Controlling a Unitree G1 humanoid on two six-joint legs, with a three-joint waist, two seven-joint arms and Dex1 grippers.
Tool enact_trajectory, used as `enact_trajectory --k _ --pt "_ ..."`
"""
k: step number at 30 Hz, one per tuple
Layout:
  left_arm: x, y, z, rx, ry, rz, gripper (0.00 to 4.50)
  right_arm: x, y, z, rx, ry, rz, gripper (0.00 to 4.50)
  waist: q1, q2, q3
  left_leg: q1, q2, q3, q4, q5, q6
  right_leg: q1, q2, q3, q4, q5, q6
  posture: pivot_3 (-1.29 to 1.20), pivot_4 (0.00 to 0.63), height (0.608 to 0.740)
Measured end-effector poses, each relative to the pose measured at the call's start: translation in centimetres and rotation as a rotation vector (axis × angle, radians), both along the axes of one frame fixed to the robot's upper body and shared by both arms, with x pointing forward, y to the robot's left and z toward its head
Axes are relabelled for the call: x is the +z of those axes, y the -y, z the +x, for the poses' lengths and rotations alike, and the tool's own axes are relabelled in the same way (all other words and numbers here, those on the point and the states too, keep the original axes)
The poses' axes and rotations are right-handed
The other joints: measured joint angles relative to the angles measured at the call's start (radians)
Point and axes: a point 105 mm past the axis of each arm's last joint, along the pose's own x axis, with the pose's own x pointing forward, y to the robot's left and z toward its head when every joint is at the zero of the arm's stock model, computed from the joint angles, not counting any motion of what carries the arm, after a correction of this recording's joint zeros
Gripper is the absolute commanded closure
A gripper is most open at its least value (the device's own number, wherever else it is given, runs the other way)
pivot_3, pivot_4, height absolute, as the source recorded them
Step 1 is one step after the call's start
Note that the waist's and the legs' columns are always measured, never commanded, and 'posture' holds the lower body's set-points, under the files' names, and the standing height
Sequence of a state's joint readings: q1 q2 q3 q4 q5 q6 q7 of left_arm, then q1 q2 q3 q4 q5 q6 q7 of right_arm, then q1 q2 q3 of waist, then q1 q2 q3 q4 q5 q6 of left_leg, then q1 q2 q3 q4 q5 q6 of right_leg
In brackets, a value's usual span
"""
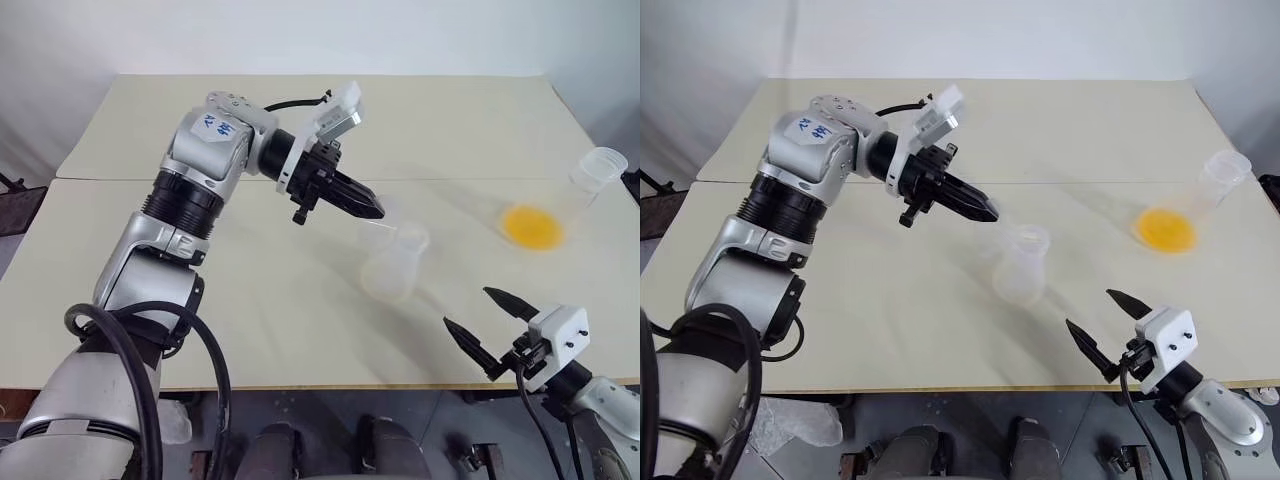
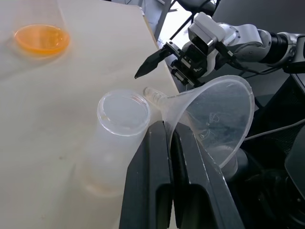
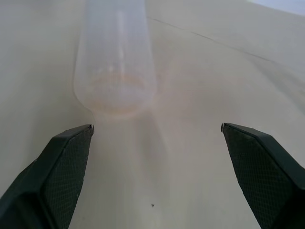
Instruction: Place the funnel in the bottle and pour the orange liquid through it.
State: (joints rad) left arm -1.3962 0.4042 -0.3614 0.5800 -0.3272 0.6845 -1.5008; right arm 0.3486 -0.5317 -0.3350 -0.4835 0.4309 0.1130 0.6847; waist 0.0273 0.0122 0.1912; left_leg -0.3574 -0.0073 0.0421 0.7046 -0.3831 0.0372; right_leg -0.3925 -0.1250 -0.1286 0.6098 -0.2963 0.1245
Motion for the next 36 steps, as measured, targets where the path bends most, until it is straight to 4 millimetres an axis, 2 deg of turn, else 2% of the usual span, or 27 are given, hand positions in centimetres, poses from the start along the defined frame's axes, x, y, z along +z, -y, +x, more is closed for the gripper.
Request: enact_trajectory --k 7,16,23,29,36 --pt "0.3 1.0 0.8 -0.003 0.068 0.025 4.48 0.2 -0.2 -0.1 -0.007 0.015 -0.002 0.0 0.002 0.0 0.0 0.0 0.0 0.0 0.0 0.0 0.0 0.0 0.0 0.0 0.0 0.0 0.0 0.0 0.15 0.74" --pt "-0.1 0.6 2.4 0.048 0.138 0.107 4.48 -0.3 -0.1 -0.6 -0.032 0.006 0.004 0.0 0.001 0.0 0.0 0.0 0.0 0.002 0.0 0.0 0.0 -0.001 0.0 0.001 0.0 0.0 0.0 0.0 0.15 0.74" --pt "0.5 1.5 2.1 0.017 0.173 0.142 4.48 -0.3 -0.4 -0.4 -0.04 0.025 0.013 0.0 0.0 0.0 0.0 0.0 0.0 0.002 0.0 0.0 0.0 -0.002 0.0 0.001 0.001 0.0 0.0 0.0 0.15 0.74" --pt "0.1 1.5 2.2 0.013 0.175 0.191 4.48 -0.4 -0.7 -0.4 -0.036 0.031 0.016 0.0 0.0 0.0 0.0 0.0 0.0 0.002 0.0 0.0 0.001 -0.002 0.0 0.001 0.001 0.0 0.0 0.0 0.15 0.74" --pt "0.9 2.1 1.9 -0.009 0.202 0.211 4.48 -0.5 -1.2 -0.3 -0.028 0.032 0.025 0.0 0.0 0.0 0.0 0.0 0.0 0.002 0.0 0.0 0.001 -0.002 0.0 0.001 0.001 0.0 0.0 0.0 0.15 0.74"
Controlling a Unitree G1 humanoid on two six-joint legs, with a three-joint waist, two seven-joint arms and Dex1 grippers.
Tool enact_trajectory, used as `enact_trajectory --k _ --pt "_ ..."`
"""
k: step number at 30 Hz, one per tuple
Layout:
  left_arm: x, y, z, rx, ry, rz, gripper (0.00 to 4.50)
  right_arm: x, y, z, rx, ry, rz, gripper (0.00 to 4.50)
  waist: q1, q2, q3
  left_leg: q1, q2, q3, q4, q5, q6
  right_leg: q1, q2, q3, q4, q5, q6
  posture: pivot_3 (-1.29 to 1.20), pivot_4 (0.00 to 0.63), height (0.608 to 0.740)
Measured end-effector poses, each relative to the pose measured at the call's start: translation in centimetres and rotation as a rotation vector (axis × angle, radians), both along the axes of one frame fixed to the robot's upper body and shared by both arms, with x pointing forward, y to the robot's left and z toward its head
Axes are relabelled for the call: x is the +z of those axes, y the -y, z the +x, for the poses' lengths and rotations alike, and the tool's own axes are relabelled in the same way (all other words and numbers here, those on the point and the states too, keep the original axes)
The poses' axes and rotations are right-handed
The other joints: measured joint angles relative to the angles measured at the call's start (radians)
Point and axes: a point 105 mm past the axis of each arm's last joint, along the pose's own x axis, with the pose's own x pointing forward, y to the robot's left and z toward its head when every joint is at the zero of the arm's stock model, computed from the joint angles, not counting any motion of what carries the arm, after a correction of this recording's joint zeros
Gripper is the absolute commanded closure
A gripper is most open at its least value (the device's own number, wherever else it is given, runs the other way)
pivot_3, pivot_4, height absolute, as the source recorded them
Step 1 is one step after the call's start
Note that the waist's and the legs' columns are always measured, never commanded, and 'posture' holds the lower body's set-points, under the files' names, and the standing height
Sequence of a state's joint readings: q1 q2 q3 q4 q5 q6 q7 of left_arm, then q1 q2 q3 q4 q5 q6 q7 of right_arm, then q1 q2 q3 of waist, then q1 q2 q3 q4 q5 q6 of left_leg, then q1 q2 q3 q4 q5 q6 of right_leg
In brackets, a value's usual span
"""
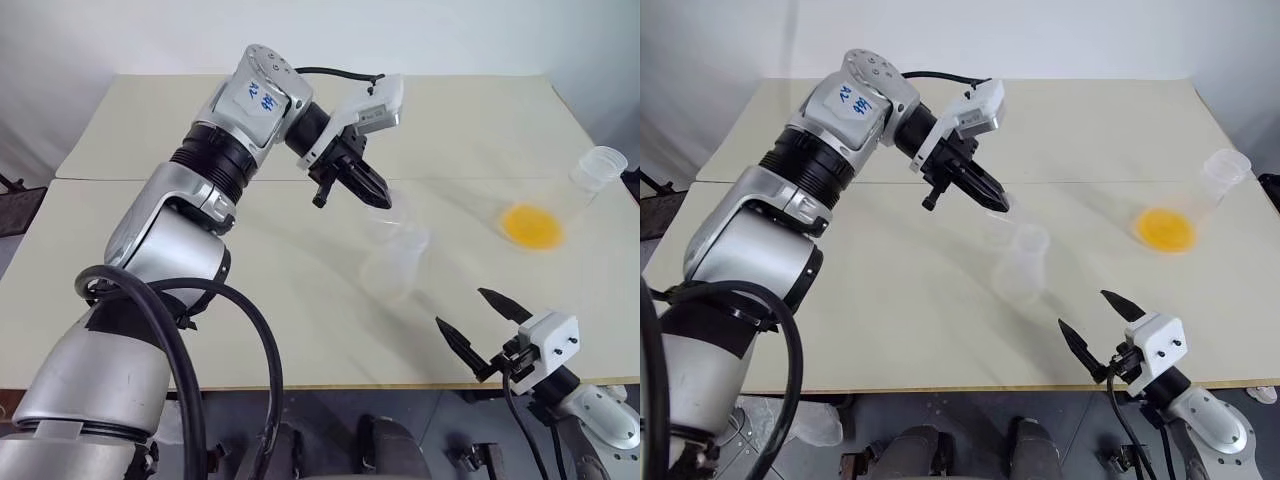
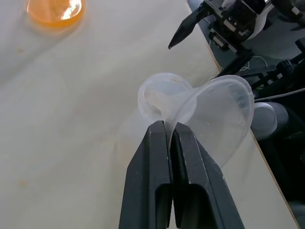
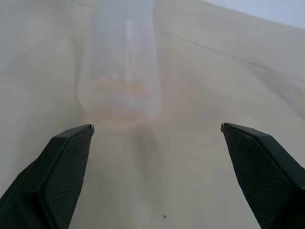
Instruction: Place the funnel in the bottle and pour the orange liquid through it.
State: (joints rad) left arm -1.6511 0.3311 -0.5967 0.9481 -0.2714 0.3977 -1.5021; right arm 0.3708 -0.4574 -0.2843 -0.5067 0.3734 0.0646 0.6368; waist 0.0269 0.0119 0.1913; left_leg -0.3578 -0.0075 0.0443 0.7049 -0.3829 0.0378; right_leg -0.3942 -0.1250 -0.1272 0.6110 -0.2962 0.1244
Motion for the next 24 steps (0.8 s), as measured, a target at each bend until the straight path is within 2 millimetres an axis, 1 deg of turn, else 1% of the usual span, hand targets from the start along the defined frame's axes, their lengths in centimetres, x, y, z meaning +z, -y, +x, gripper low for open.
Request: enact_trajectory --k 3,8,12,15,17,21,23,24 --pt "-0.2 0.1 0.0 -0.009 0.01 0.021 4.48 0.0 0.0 0.0 -0.002 0.004 0.001 0.0 0.0 0.0 0.0 0.0 0.0 0.0 0.0 0.0 0.0 0.0 0.0 0.0 0.0 0.0 0.0 0.0 0.15 0.74" --pt "0.2 0.6 -0.3 -0.043 0.05 0.055 4.48 -0.1 -0.1 -0.1 -0.013 0.011 0.002 0.0 0.0 0.0 0.0 0.0 0.0 0.0 0.0 0.0 0.0 0.0 0.0 0.0 0.0 0.0 0.0 0.0 0.15 0.74" --pt "0.0 0.6 -0.2 -0.05 0.064 0.077 4.48 -0.4 0.0 -0.3 -0.024 0.003 0.004 0.0 0.0 0.0 0.0 0.0 0.0 0.001 0.0 0.0 0.0 0.0 0.0 0.0 0.0 0.0 0.0 0.0 0.15 0.74" --pt "-0.1 0.6 -0.2 -0.048 0.065 0.087 3.82 -0.7 -0.1 -0.4 -0.031 -0.005 0.013 0.0 0.001 0.0 0.0 0.0 0.0 0.0 0.0 0.0 0.001 0.0 0.0 0.0 0.0 0.0 0.0 0.0 0.15 0.74" --pt "0.3 1.0 -0.3 -0.051 0.071 0.086 3.25 -0.8 -0.2 -0.5 -0.034 -0.008 0.008 0.0 0.002 0.0 0.0 -0.001 0.0 0.001 0.0 0.0 0.001 0.0 0.0 0.0 -0.001 0.0 0.0 0.0 0.15 0.74" --pt "1.2 2.2 -0.9 -0.079 0.085 0.073 1.96 -0.9 -0.3 -0.5 -0.038 0.0 0.01 0.0 0.002 0.0 0.0 -0.001 0.0 0.001 0.001 0.0 0.001 0.0 0.0 0.001 -0.001 0.0 0.0 0.0 0.15 0.74" --pt "1.5 2.7 -1.1 -0.084 0.076 0.054 1.41 -0.9 -0.4 -0.5 -0.039 -0.001 0.014 0.0 0.001 0.0 0.0 -0.001 0.0 0.001 0.001 0.0 0.001 0.0 0.0 0.001 -0.001 0.0 0.0 0.0 0.15 0.74" --pt "1.6 2.8 -1.1 -0.086 0.074 0.048 1.01 -1.0 -0.5 -0.5 -0.038 -0.003 0.015 0.0 0.0 0.0 0.0 -0.001 0.0 0.001 0.001 0.0 0.001 -0.001 0.0 0.001 -0.001 0.0 0.0 0.0 0.15 0.74"
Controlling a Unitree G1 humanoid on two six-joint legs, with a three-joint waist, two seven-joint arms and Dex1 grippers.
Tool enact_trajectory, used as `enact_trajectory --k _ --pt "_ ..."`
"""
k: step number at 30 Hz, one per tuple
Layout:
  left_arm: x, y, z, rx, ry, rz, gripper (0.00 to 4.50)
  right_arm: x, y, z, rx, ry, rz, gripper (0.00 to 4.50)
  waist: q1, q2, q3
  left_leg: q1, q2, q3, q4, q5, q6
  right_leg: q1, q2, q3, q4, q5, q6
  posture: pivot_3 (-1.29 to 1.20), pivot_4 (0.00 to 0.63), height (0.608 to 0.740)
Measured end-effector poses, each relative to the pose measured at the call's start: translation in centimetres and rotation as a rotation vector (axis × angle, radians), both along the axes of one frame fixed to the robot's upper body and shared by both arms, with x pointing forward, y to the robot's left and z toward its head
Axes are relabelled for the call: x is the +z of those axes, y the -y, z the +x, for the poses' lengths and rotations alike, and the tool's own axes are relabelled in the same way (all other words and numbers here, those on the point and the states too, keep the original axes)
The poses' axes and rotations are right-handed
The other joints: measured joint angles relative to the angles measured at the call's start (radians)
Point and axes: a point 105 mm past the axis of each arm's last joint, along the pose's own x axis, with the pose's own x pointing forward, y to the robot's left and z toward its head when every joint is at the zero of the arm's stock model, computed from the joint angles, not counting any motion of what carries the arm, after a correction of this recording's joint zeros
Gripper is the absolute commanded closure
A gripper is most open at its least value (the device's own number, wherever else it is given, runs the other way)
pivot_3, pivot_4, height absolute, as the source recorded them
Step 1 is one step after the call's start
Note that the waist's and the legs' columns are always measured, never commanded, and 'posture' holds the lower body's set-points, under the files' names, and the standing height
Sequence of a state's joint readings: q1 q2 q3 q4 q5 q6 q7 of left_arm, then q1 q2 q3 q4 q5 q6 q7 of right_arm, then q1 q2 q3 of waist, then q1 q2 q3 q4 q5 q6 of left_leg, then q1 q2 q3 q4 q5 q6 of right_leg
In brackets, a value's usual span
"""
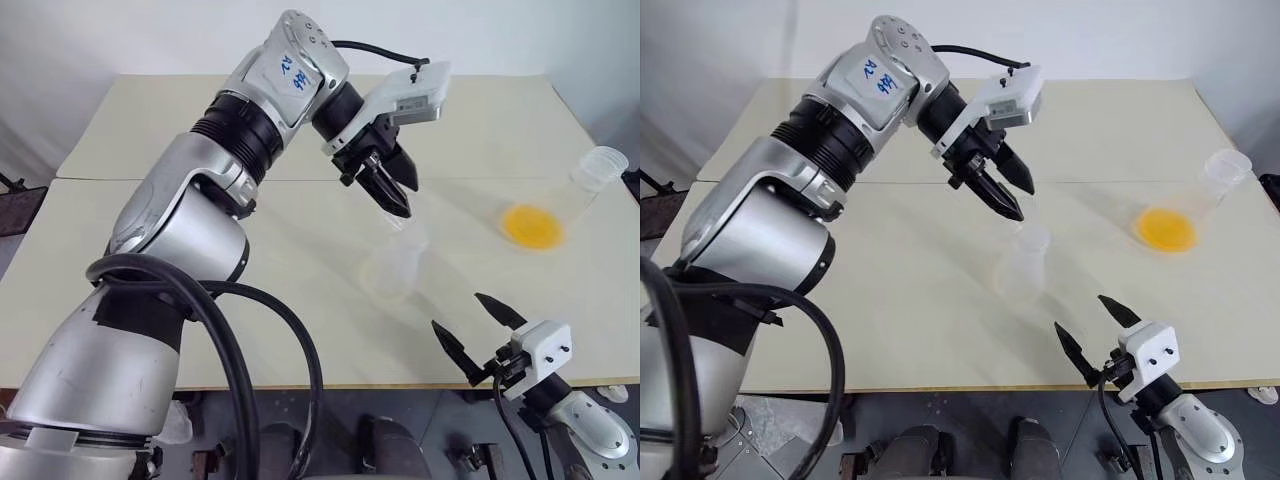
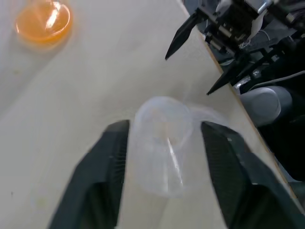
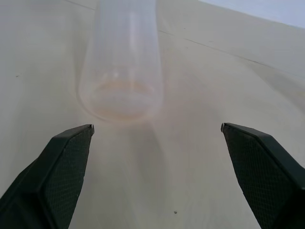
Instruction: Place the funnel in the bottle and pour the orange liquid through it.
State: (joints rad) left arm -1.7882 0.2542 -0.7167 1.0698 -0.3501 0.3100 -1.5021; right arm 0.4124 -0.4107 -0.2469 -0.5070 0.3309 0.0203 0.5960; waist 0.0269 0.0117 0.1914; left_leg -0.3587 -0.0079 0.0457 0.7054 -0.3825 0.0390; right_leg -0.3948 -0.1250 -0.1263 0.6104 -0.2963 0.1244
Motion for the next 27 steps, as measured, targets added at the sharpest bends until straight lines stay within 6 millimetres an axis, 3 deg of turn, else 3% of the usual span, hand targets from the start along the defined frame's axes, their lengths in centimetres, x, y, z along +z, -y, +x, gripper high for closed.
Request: enact_trajectory --k 3,4,8,12,17,20,27 --pt "0.1 0.1 -0.1 0.004 -0.014 -0.009 0.1 -0.1 -0.1 0.0 0.0 -0.003 0.001 0.0 -0.001 0.0 0.0 0.0 0.0 0.0 0.0 0.0 0.0 0.0 0.0 0.0 0.0 0.0 0.0 0.0 0.15 0.74" --pt "0.1 0.1 -0.1 0.005 -0.016 -0.009 0.02 -0.1 0.0 0.0 -0.001 -0.003 0.001 0.0 0.0 0.0 0.0 0.0 0.0 0.0 0.0 0.0 0.0 0.0 0.0 0.0 0.0 0.0 0.0 0.0 0.15 0.74" --pt "0.2 0.1 -0.1 0.002 -0.016 -0.017 0.02 0.0 0.0 0.1 -0.002 0.003 0.001 0.0 0.001 0.0 0.0 0.0 0.0 0.0 0.0 0.0 0.0 0.0 0.0 0.0 0.0 0.0 0.0 0.0 0.15 0.74" --pt "1.6 0.0 -0.1 -0.013 -0.006 -0.11 0.02 0.1 0.0 0.1 -0.002 0.005 -0.003 0.0 -0.001 0.0 0.0 0.0 0.0 0.001 0.0 0.0 0.0 -0.001 0.0 0.001 0.001 0.0 0.0 0.0 0.15 0.74" --pt "3.2 -2.2 0.8 0.003 0.007 -0.288 0.02 0.6 0.9 0.1 -0.029 0.011 -0.004 0.0 -0.002 0.0 0.0 0.001 0.0 0.002 0.0 0.0 0.0 -0.001 0.0 0.002 0.003 0.0 0.0 0.0 0.15 0.74" --pt "2.3 -4.0 1.6 0.005 -0.039 -0.439 0.02 1.3 2.3 0.2 -0.083 0.023 0.005 0.0 -0.001 0.001 0.0 0.002 0.0 0.002 0.002 0.0 0.0 -0.001 -0.001 0.002 0.006 0.0 0.0 0.0 0.15 0.74" --pt "-3.3 -8.2 2.5 0.08 -0.101 -0.583 0.02 3.4 6.2 0.7 -0.262 0.061 0.005 0.0 0.0 0.001 0.0 0.0 0.0 0.0 0.008 0.0 0.0 -0.001 -0.002 0.001 0.011 0.0 0.0 0.0 0.15 0.74"
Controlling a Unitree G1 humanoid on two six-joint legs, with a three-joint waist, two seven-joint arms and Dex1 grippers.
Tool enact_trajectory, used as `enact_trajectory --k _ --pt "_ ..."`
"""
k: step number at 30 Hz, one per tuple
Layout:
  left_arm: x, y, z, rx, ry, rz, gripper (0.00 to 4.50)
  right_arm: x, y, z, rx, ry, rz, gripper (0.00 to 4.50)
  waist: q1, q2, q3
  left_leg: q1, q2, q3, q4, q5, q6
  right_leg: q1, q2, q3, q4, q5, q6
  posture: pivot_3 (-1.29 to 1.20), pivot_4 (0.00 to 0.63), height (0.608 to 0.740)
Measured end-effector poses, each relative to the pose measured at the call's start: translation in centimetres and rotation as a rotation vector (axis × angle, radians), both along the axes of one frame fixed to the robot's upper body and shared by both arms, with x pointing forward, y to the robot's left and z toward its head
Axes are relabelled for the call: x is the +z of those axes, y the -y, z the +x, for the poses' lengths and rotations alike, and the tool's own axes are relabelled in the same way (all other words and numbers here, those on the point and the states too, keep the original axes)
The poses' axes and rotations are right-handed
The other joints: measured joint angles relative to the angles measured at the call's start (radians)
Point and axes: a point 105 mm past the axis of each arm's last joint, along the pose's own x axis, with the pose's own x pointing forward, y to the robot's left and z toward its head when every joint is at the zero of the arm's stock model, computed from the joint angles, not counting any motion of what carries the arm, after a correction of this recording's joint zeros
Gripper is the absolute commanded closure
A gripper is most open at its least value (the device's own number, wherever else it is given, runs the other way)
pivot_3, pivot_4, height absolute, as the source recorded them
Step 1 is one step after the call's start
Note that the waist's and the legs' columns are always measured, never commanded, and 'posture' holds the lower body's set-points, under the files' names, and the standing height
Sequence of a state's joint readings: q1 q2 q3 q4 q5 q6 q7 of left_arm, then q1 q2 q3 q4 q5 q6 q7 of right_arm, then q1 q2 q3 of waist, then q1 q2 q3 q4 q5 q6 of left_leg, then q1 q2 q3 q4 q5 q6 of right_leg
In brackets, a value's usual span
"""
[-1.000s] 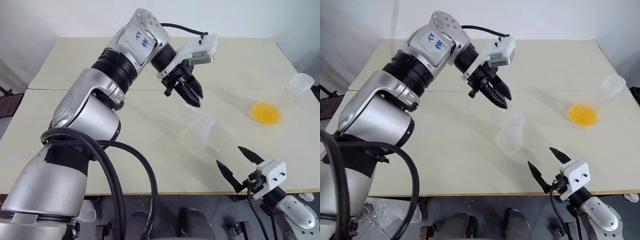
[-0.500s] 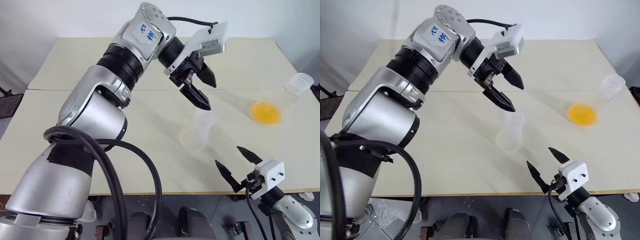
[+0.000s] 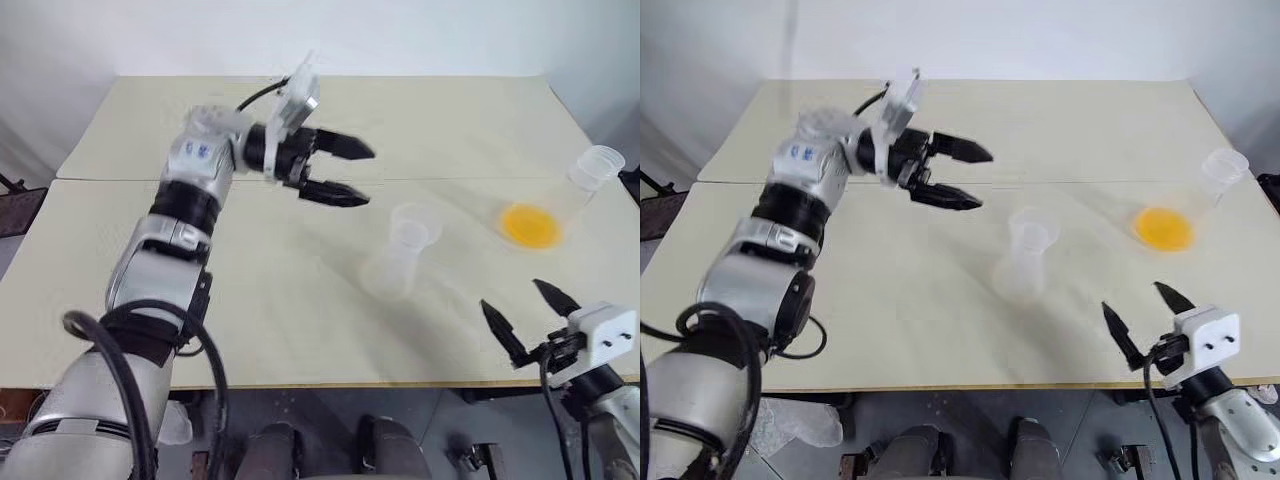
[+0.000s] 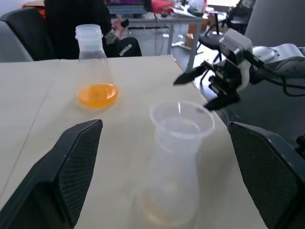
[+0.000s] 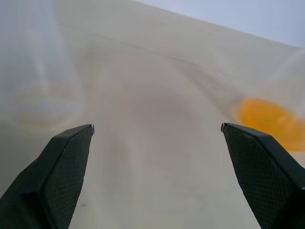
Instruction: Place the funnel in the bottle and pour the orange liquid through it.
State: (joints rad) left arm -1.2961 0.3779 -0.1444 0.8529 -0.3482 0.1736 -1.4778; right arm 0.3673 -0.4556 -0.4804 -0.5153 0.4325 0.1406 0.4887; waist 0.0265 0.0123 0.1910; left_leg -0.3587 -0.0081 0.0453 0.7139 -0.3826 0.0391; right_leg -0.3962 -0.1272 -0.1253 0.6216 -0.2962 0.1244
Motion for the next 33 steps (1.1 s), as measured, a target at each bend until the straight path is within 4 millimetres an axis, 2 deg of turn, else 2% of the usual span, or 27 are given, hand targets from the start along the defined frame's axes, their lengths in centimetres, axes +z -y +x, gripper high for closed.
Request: enact_trajectory --k 5,9,17,21,24,29,33 --pt "-2.7 -1.1 -0.6 0.031 -0.014 -0.075 0.02 0.7 1.3 0.3 -0.114 0.005 0.014 0.0 0.003 0.0 0.0 0.0 -0.001 -0.002 0.001 0.0 0.0 0.0 -0.001 0.0 0.001 0.0 0.0 0.0 0.15 0.74" --pt "-4.1 -1.8 -0.7 0.078 0.021 -0.149 0.02 0.3 1.9 0.0 -0.214 -0.017 0.033 0.0 0.001 0.001 -0.001 0.0 -0.001 -0.002 0.001 0.0 0.0 0.0 -0.001 0.0 0.002 0.0 0.0 0.0 0.15 0.74" --pt "-9.4 -3.5 -2.0 0.081 0.052 -0.112 0.02 0.5 3.4 -2.7 -0.409 -0.037 0.011 0.0 0.003 0.001 -0.001 0.0 -0.003 -0.001 0.001 0.0 0.0 0.0 -0.002 0.001 0.002 0.0 0.0 0.0 0.15 0.74" --pt "-10.0 -3.4 -2.5 0.062 0.036 -0.1 0.02 0.6 4.5 -3.8 -0.5 -0.054 0.016 0.0 0.001 0.001 -0.001 0.0 -0.003 -0.001 0.001 0.0 0.0 0.0 -0.001 0.002 0.002 0.0 0.0 0.0 0.15 0.74" --pt "-9.8 -3.3 -2.6 0.063 0.026 -0.102 0.02 0.5 4.8 -3.8 -0.518 -0.064 0.02 0.0 -0.001 0.001 -0.001 0.001 -0.003 0.0 0.001 0.0 0.001 0.0 -0.001 0.003 0.002 0.0 0.0 0.0 0.15 0.74" --pt "-10.1 -3.3 -3.4 0.07 -0.002 -0.12 0.02 2.0 5.9 -2.7 -0.545 -0.029 0.006 0.0 -0.002 0.002 -0.001 0.002 -0.003 0.001 0.001 0.0 0.001 0.0 -0.001 0.006 0.002 0.0 0.0 0.0 0.15 0.74" --pt "-9.9 -3.4 -3.7 0.103 -0.027 -0.161 0.02 2.8 7.9 -0.4 -0.567 -0.012 0.021 0.0 -0.003 0.002 -0.001 0.002 -0.003 0.003 0.001 0.0 0.002 0.001 -0.002 0.009 0.001 0.0 0.0 0.0 0.15 0.74"
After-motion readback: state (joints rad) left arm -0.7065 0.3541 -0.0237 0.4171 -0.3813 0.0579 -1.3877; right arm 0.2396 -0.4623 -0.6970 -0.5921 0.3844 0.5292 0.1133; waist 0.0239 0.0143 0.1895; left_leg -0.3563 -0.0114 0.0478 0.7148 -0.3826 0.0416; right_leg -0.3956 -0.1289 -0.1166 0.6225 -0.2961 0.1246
